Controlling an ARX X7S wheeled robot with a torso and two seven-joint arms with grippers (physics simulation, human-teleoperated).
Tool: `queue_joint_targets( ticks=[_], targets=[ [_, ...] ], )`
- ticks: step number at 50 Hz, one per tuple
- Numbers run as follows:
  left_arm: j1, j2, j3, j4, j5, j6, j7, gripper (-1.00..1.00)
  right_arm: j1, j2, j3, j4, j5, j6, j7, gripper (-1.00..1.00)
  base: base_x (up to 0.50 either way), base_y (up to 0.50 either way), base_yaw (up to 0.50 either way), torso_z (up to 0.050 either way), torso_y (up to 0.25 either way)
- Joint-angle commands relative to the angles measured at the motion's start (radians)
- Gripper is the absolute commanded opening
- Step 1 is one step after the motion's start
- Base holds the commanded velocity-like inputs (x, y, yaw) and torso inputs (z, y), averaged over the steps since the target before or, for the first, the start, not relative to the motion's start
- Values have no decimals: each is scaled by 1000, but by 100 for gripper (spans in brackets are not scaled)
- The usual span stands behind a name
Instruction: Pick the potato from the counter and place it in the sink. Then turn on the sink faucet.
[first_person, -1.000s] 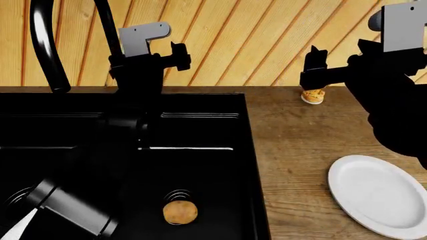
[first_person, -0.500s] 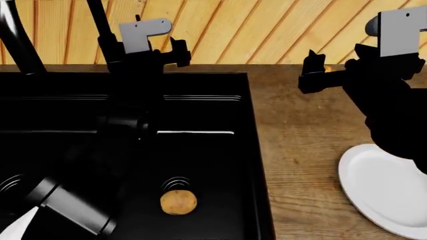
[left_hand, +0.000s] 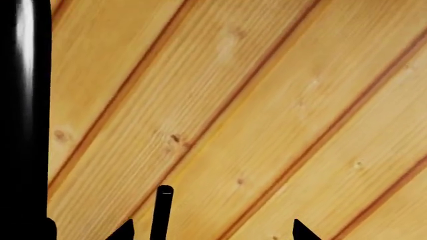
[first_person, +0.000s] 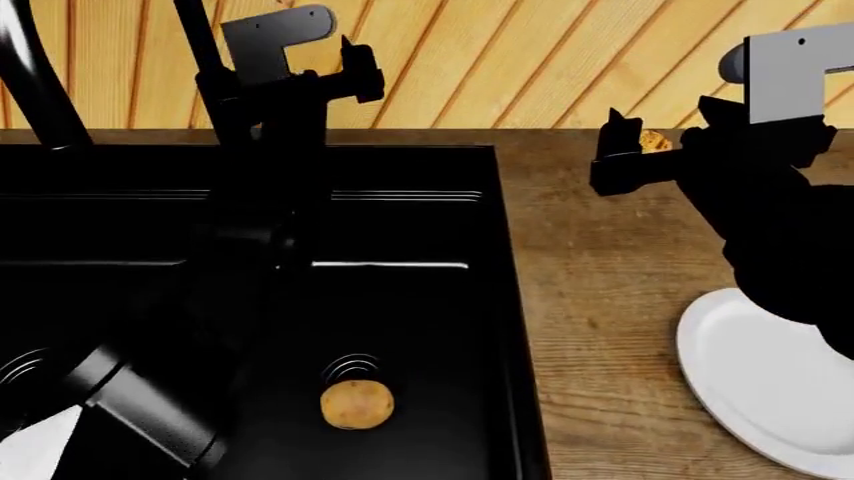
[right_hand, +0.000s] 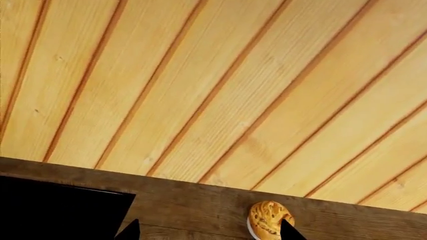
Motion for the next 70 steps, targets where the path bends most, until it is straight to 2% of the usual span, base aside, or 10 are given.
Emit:
queue_joint_targets(
  ticks=[1,10,21,25,31,34,36,43,49,70],
  targets=[
    [-13,0,156,0,-110,61,-26,100,-8,0,0,-2,1,-7,-4,100,0,0,0,0,0],
    [-13,0,163,0,-82,46,-62,100,-13,-1,1,-1,1,-13,-11,100,0,0,0,0,0],
    [-12,0,248,0,-125,28,-39,100,-17,2,3,2,5,-14,-13,100,0,0,0,0,0],
    [-9,0,206,0,-37,-16,-76,100,-18,2,3,1,6,-13,-12,100,0,0,0,0,0],
    [0,0,53,0,114,-43,-56,100,-21,0,2,9,2,-19,-19,100,0,0,0,0,0],
    [-1,0,39,0,129,-37,-37,100,-20,-3,-1,14,0,-20,-22,100,0,0,0,0,0],
    [-1,0,66,0,103,-31,-32,100,-19,-5,-2,14,-1,-20,-22,100,0,0,0,0,0],
    [-5,0,301,21,-110,20,1,100,-28,0,2,8,1,-25,-22,100,0,0,0,0,0],
    [-3,0,409,48,-202,52,7,100,-44,12,10,-2,7,-33,-18,100,0,0,0,0,0],
    [15,0,459,70,-227,66,9,100,-64,22,18,-13,14,-43,-13,100,0,0,0,0,0]
  ],
)
